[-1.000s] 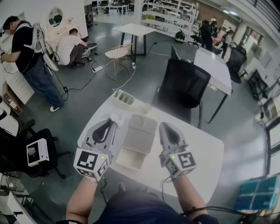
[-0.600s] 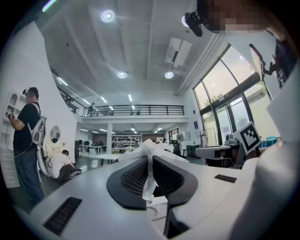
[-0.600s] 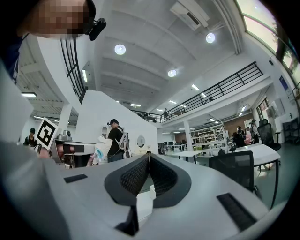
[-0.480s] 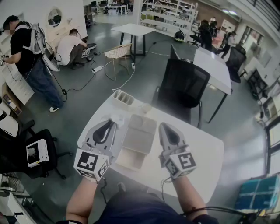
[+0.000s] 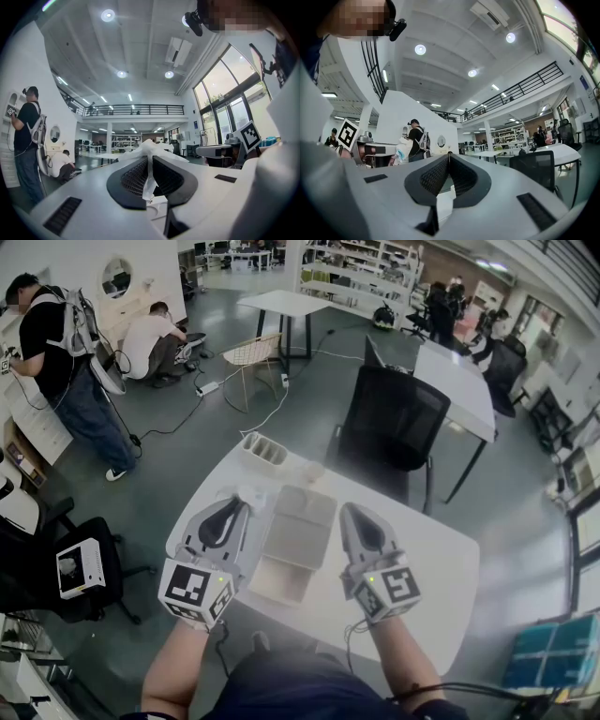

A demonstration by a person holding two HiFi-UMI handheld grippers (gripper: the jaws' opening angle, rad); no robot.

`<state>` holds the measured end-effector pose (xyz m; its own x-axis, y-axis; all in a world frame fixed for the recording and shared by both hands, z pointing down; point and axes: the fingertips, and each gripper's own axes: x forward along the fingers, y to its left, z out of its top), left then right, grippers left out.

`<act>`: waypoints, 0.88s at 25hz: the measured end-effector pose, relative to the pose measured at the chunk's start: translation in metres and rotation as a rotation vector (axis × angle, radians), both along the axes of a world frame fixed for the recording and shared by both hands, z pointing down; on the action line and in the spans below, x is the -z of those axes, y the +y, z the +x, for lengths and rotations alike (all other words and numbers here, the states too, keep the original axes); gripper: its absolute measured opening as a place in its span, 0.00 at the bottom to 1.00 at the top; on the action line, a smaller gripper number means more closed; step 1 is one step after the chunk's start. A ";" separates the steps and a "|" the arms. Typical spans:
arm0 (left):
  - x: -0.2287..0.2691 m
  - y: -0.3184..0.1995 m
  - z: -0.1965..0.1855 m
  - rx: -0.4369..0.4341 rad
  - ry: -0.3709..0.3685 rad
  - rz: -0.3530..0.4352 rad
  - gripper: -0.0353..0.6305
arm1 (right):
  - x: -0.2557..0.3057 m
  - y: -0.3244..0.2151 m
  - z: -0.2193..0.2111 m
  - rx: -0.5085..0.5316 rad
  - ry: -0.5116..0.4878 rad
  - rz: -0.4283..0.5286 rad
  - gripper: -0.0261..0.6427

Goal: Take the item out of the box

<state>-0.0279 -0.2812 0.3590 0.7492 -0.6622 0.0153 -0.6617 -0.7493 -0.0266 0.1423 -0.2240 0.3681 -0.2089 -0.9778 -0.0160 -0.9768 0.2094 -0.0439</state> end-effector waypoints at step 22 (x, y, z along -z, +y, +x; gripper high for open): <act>-0.006 0.000 0.003 -0.011 0.001 -0.008 0.14 | 0.000 0.000 0.001 -0.003 0.004 0.013 0.06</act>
